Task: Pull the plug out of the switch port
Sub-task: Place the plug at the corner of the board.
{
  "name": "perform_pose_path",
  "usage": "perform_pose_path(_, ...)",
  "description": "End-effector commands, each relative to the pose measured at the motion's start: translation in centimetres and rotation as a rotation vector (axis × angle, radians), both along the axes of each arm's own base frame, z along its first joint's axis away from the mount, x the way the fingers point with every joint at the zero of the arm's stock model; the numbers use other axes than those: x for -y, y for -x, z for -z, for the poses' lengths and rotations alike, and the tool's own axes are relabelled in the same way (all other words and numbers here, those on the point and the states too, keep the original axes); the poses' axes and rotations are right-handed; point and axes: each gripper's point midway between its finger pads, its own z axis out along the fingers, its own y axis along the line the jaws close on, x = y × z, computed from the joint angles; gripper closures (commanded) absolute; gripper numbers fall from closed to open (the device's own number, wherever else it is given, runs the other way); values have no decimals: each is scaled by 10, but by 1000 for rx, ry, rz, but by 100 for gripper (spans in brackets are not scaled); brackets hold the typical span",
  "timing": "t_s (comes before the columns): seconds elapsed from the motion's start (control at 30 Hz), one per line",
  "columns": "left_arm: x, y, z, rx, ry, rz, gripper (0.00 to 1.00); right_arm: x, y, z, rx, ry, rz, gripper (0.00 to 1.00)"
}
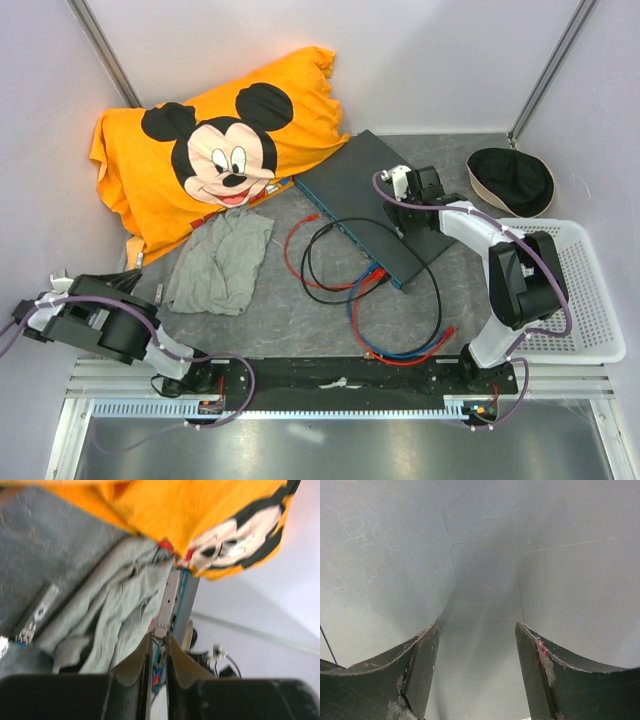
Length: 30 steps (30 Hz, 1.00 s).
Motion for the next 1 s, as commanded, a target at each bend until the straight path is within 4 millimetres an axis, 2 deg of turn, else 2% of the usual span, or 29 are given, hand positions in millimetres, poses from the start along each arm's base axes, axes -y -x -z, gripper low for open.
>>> perform_pose_path(0.0, -5, 34, 19, -132, 40, -40, 99, 4, 44, 59, -219, 69, -33, 28)
perform_pose_path(0.03, -7, 45, 24, -165, 67, -102, 98, 3, 44, 60, -224, 69, -36, 28)
perform_pose_path(0.07, -8, 50, 22, -179, 25, -128, 98, 3, 43, 60, -221, 67, -36, 28)
perform_pose_path(0.1, -14, 56, 28, -213, 3, -172, 98, 1, 42, 60, -221, 68, -39, 28)
perform_pose_path(0.13, -5, 58, 34, -241, 51, -204, 98, 0, 43, 62, -225, 69, -41, 28)
perform_pose_path(0.3, -12, 75, 29, -379, -47, -296, 98, -5, 37, 59, -215, 65, -47, 28)
perform_pose_path(0.47, -5, 71, 41, -449, -18, -288, 98, -8, 38, 60, -220, 66, -56, 28)
perform_pose_path(0.6, 6, 71, 66, -551, 71, -255, 97, -12, 42, 63, -234, 64, -65, 27)
perform_pose_path(0.87, 9, 66, 92, -614, 178, -243, 96, -10, 45, 64, -233, 79, -69, 27)
perform_pose_path(0.9, 9, 63, 95, -617, 176, -238, 95, -9, 46, 63, -231, 80, -68, 27)
perform_pose_path(0.97, 12, 62, 101, -634, 182, -233, 85, -7, 50, 64, -236, 85, -67, 27)
